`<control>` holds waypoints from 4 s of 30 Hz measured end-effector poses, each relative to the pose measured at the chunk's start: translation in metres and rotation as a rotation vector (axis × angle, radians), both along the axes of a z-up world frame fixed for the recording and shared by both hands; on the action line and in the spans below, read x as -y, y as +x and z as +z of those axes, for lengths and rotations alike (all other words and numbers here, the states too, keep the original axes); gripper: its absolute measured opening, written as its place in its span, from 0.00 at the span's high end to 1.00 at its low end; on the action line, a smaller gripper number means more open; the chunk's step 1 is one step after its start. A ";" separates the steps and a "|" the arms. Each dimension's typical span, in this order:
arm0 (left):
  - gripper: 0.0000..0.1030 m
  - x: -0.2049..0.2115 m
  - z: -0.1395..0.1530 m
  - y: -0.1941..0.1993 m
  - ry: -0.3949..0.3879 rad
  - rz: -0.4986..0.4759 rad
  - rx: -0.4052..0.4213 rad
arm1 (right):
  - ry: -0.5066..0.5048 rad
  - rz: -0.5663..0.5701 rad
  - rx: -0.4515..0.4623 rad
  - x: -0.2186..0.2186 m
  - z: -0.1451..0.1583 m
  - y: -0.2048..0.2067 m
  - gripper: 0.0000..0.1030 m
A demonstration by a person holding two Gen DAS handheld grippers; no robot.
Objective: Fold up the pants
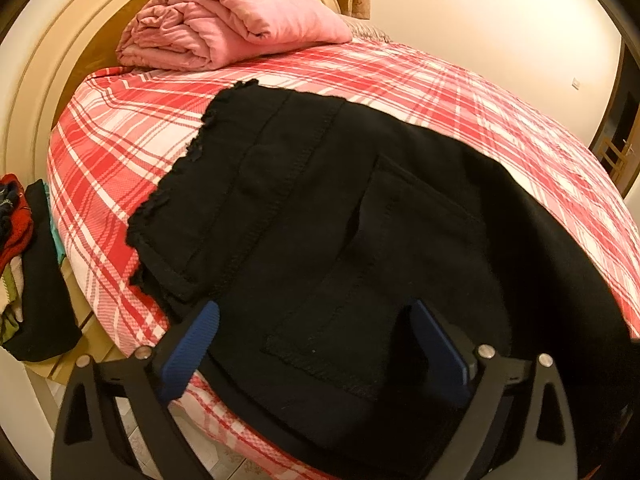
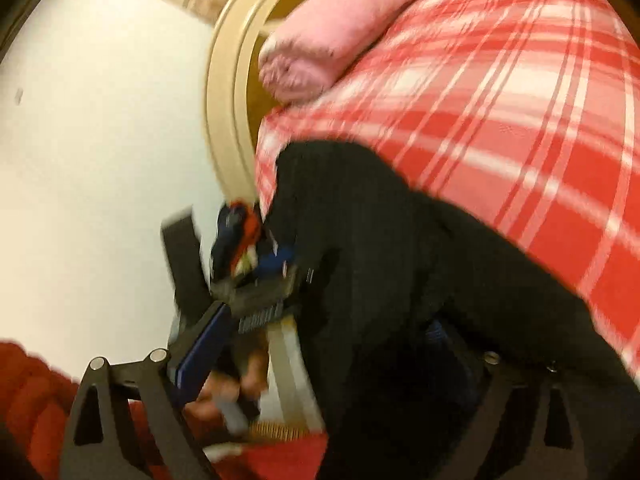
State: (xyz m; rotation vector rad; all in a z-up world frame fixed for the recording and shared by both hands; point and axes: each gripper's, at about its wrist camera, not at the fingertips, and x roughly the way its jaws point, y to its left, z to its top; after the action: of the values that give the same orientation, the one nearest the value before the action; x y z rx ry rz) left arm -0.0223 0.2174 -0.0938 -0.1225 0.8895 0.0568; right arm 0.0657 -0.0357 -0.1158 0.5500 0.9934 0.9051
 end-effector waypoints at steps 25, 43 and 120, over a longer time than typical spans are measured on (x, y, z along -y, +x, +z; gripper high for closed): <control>0.01 -0.001 -0.001 0.001 0.016 -0.014 -0.012 | 0.058 -0.146 -0.101 0.085 0.011 0.007 0.12; 0.00 -0.003 -0.004 -0.001 0.016 -0.036 0.000 | -0.047 -0.307 -0.015 0.100 0.021 0.068 0.31; 0.00 0.087 0.025 -0.029 0.095 -0.259 0.017 | -0.787 -1.205 -0.287 0.451 0.035 -0.309 0.92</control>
State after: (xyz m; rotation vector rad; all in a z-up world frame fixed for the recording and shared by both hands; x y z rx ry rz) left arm -0.0514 0.1305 -0.0686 0.0810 0.8782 -0.1430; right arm -0.2435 -0.4869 -0.0807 0.4738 0.9514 -0.6402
